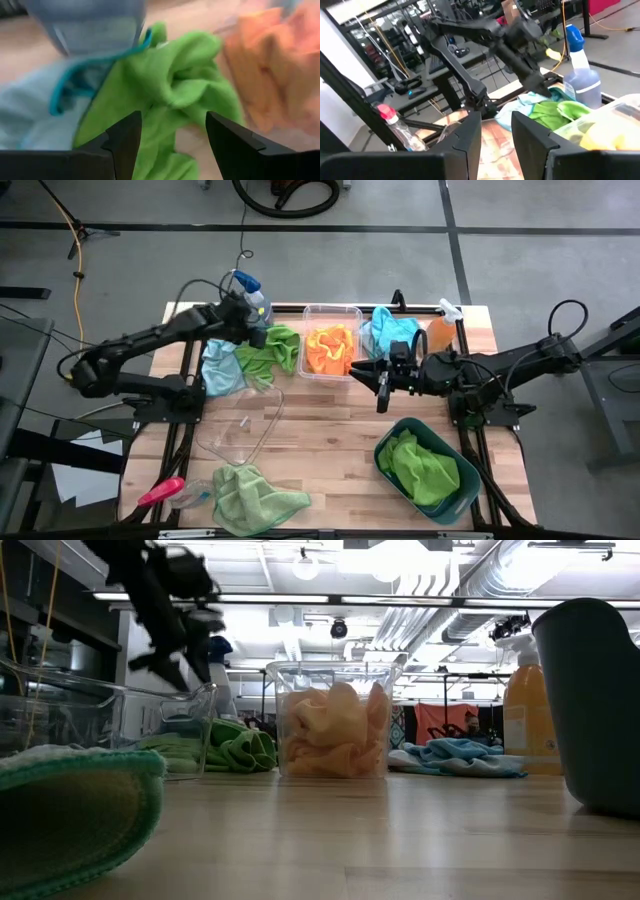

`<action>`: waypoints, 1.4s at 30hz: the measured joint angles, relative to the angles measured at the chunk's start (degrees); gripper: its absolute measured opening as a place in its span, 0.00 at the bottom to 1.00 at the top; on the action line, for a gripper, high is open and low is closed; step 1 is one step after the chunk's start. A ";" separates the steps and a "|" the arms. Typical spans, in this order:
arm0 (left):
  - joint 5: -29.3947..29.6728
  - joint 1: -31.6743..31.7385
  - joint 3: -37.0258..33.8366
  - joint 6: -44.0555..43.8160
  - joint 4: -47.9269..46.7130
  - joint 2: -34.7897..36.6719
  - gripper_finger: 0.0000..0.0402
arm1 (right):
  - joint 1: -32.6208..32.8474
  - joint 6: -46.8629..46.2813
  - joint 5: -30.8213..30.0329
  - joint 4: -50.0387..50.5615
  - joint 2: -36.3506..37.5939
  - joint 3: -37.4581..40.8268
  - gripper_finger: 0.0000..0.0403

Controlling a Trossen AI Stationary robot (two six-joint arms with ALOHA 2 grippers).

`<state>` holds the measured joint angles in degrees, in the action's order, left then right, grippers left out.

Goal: Sort microfiber towel by color & place in baskets
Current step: Put the green microfiber towel into the blue bin

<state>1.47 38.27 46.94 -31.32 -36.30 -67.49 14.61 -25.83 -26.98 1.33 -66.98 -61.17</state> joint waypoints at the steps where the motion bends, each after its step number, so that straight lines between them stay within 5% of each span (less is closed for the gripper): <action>1: -0.01 -0.03 -1.31 -1.55 1.30 -0.74 0.52 | 0.00 -0.27 0.04 0.15 -0.22 -0.02 0.26; 22: 1.78 -1.23 -3.35 -9.13 15.03 -15.95 0.52 | 0.02 -4.30 0.75 -0.68 -4.29 0.00 0.26; 27: 3.81 -1.23 -3.35 -9.10 16.29 -16.16 0.42 | 0.04 -4.21 0.85 -1.92 -4.29 0.02 0.26; 33: 3.05 -1.25 -3.35 -7.00 16.43 -12.52 0.05 | 0.04 -4.14 0.85 -2.28 -4.29 0.02 0.26; 42: 0.27 -8.14 -2.05 -2.46 15.16 8.85 0.01 | 0.04 -1.94 2.19 -2.89 -4.29 0.05 0.26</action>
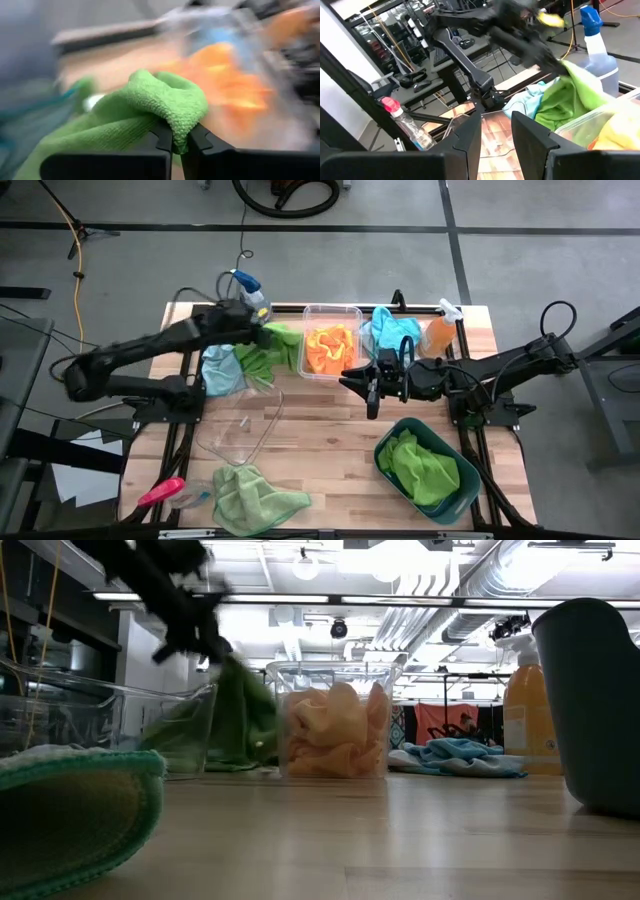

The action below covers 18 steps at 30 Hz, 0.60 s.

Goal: Sort microfiber towel by color & place in baskets
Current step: Put the green microfiber towel into the blue bin

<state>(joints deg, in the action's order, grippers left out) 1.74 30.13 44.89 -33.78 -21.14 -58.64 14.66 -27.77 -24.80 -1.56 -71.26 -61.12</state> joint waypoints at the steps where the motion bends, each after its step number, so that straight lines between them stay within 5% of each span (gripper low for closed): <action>1: -0.03 -1.65 0.80 1.13 0.01 2.72 0.00 | 0.00 0.67 0.00 -0.28 0.00 0.01 0.26; 9: 3.02 -16.38 10.90 8.95 0.15 13.53 0.00 | -0.15 11.60 0.07 -13.78 -1.20 0.02 0.26; 18: 7.83 -31.56 23.67 22.72 -1.63 4.06 0.00 | -0.03 24.81 0.16 -23.06 -4.49 0.02 0.29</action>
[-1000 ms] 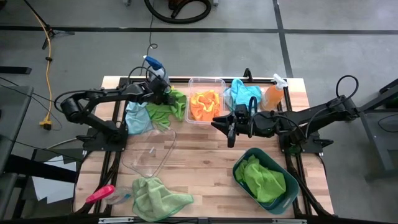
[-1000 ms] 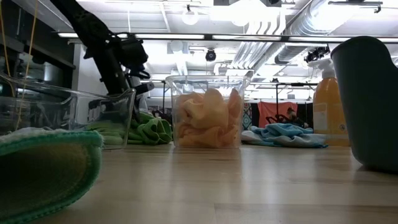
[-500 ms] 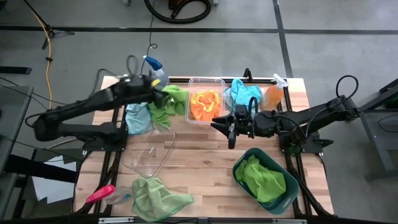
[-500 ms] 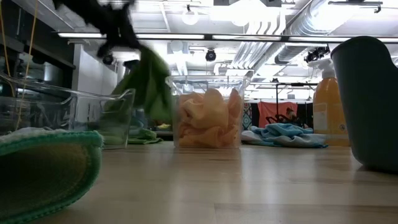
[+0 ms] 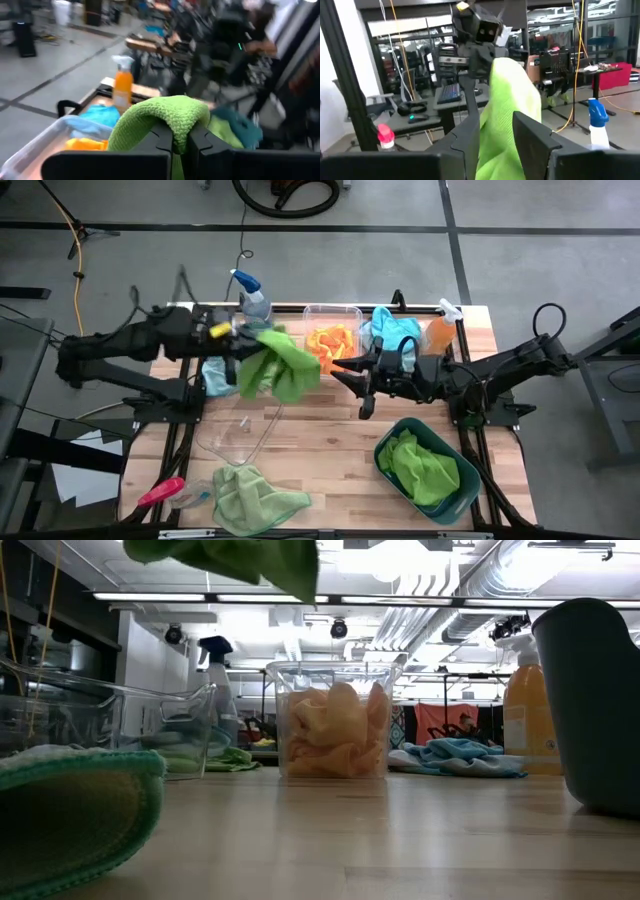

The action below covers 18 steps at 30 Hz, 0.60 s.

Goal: Sort microfiber towel by color & place in baskets
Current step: Put the green microfiber towel into the blue bin

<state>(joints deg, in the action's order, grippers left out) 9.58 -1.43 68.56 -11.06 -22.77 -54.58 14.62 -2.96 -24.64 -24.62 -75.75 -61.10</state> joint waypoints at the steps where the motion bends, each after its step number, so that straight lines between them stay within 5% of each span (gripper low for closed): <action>1: -0.01 -1.16 1.12 1.37 -0.62 -1.72 0.00 | 0.02 0.02 0.00 0.04 -0.32 0.00 0.31; 6: 0.14 -4.96 6.82 4.18 -5.19 -8.96 0.00 | 0.76 0.71 0.10 9.37 -1.33 -4.43 0.46; 12: 0.25 -6.70 11.97 4.25 -8.57 -13.93 0.00 | 1.19 4.90 0.21 29.55 -5.08 -18.40 0.67; 18: 2.06 -7.75 13.06 4.26 -9.35 -14.94 0.00 | 1.34 7.49 0.67 41.98 -11.29 -29.94 0.74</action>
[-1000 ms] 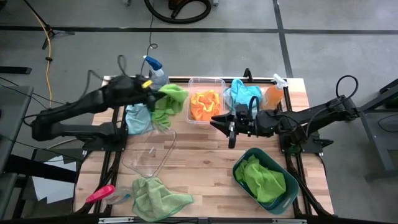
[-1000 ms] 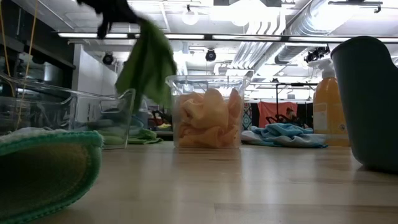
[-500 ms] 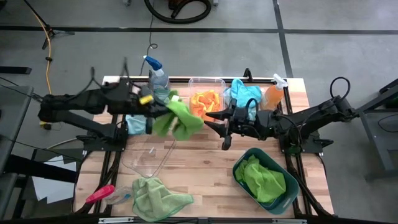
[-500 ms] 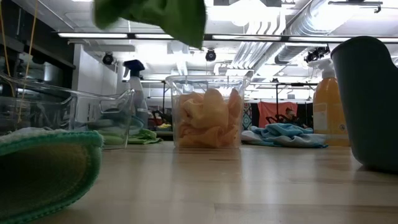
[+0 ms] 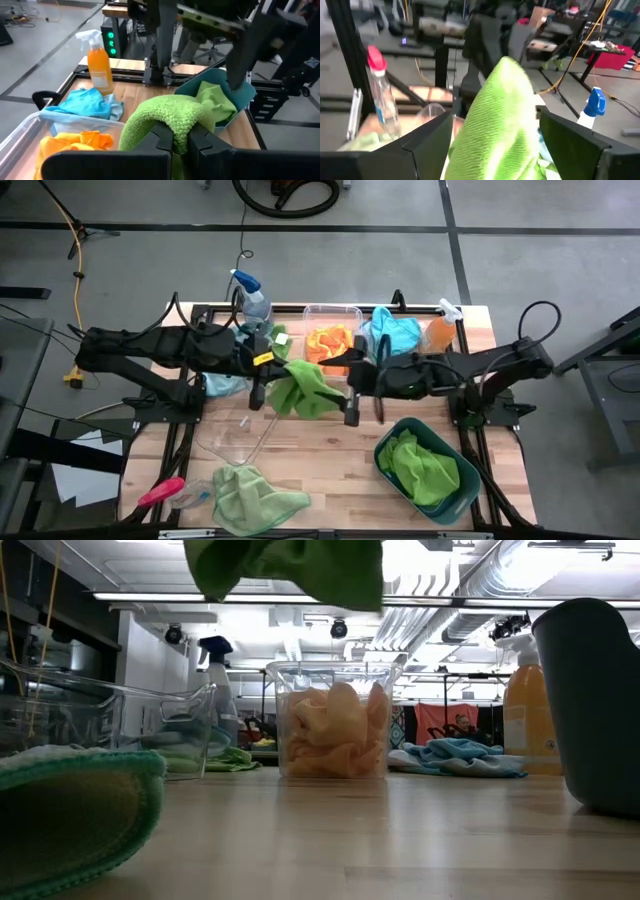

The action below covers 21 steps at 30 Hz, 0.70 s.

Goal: Sort microfiber towel by color & place in baskets
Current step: Put the green microfiber towel into the blue bin

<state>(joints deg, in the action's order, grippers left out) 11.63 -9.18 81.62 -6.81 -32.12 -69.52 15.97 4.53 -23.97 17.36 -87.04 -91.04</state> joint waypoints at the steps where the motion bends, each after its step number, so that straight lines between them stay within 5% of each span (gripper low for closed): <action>1: 0.55 -0.18 0.02 0.02 0.05 0.02 0.00 | 0.00 0.02 0.00 1.26 -0.99 -1.45 0.74; 21: 2.91 -5.26 0.02 -0.41 0.37 0.02 0.00 | -0.28 4.51 -4.57 2.05 -10.17 -7.59 0.74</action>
<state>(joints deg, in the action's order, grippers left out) 14.55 -14.44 81.65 -7.22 -31.75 -69.49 15.68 9.04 -28.54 19.40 -97.21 -98.63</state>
